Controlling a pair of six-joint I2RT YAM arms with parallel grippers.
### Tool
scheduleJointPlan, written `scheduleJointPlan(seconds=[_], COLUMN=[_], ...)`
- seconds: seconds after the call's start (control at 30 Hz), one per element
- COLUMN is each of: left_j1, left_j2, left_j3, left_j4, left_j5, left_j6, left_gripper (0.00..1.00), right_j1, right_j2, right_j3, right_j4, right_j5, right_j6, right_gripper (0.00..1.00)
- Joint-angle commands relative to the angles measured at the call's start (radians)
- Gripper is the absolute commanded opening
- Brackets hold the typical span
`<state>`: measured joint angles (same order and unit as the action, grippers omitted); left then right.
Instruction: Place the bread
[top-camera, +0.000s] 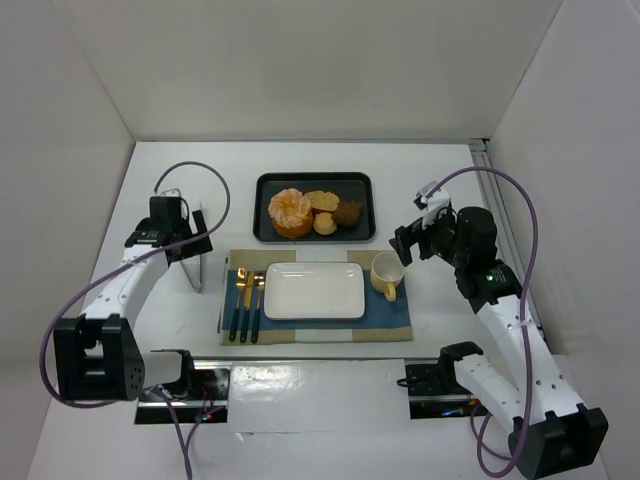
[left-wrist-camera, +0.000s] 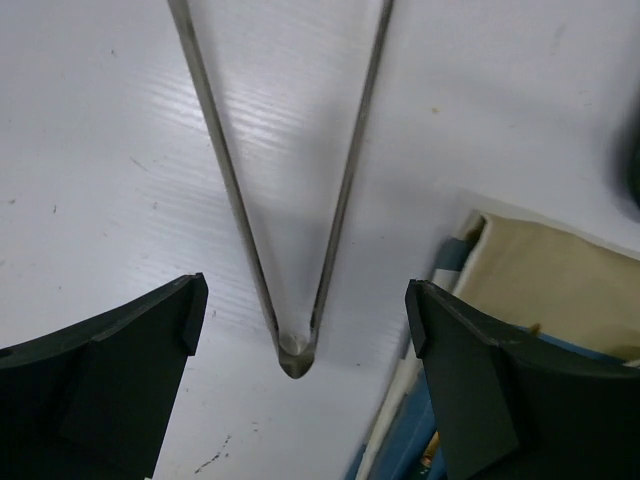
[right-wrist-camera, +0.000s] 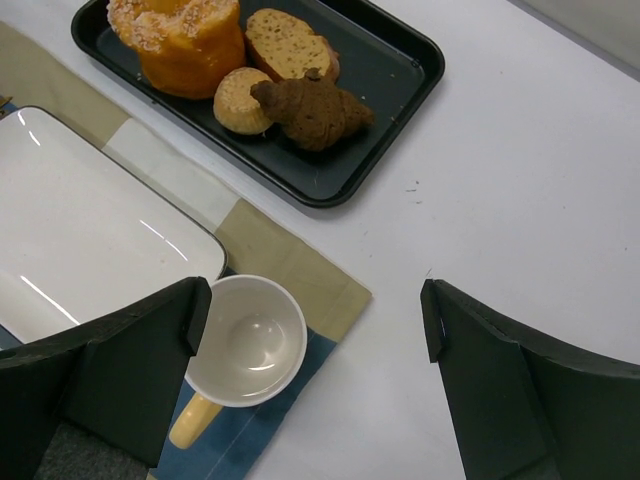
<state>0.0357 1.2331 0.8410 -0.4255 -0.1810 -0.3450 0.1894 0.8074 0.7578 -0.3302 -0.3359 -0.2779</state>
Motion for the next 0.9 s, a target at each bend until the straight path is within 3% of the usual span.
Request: scheduleJointPlan(seconds=[0.0,0.3,0.87], left_j1=[0.018,0.050,0.059], left_j2=[0.075,0.216,0.350], left_j3=[0.041,0.131,0.132], left_j4=[0.011,0.011,0.016], left_j5=[-0.054,-0.072,0.011], left_j6=[-0.003,0.008,0.018], left_gripper=[1.00,1.00,1.00], right_j1=[-0.001,-0.001,-0.001], right_j2=[-0.024,-0.051,-0.060], right_j3=[0.018,0.018,0.018], right_j4=[0.000,0.000,0.000], right_j5=[-0.017,-0.008,0.001], right_j6=[-0.009,-0.009,0.000], right_gripper=[1.00,1.00,1.00])
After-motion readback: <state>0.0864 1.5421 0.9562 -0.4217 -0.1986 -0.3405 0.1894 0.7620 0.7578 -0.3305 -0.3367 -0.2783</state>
